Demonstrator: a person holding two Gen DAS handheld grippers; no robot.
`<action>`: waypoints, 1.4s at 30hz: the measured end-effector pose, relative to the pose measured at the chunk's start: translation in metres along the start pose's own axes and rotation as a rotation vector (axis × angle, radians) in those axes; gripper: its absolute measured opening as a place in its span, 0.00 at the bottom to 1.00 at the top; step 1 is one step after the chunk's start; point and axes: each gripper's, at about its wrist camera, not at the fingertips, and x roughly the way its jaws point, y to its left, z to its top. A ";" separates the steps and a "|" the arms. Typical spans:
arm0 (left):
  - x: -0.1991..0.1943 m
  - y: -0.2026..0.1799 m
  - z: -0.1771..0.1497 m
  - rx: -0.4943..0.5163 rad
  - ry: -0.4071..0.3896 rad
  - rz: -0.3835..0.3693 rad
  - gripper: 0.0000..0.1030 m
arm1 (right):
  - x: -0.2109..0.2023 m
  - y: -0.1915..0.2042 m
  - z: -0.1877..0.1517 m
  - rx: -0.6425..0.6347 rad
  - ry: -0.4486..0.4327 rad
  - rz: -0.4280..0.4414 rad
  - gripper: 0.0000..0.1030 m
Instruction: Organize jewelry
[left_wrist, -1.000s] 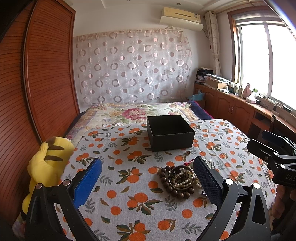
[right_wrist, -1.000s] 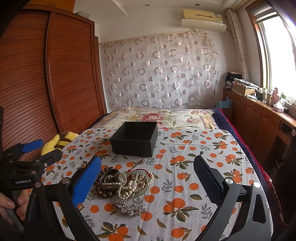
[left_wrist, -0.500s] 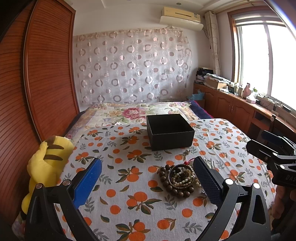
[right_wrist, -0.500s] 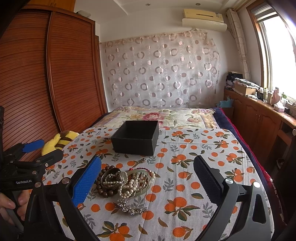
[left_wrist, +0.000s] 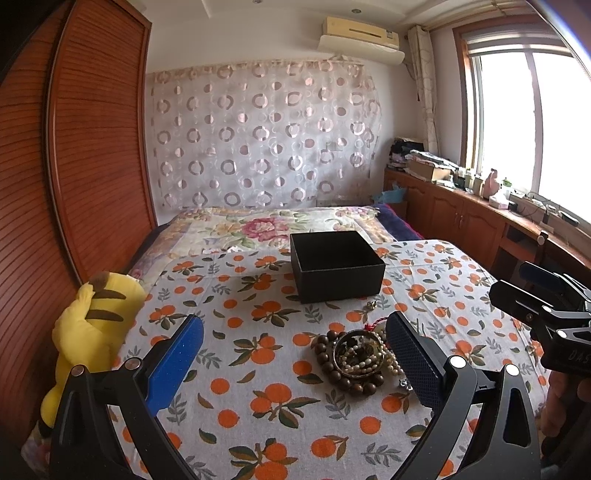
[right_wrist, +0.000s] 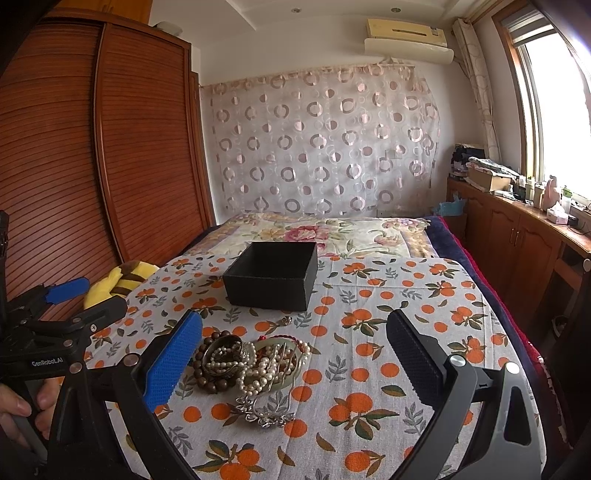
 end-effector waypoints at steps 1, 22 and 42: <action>0.000 0.001 0.000 -0.002 0.000 0.000 0.93 | 0.000 0.000 0.000 0.000 0.000 0.000 0.98; 0.037 0.001 -0.018 0.022 0.138 -0.075 0.93 | 0.020 -0.004 -0.018 -0.033 0.078 0.037 0.94; 0.103 -0.027 -0.037 0.112 0.345 -0.294 0.80 | 0.063 -0.021 -0.059 -0.066 0.266 0.101 0.70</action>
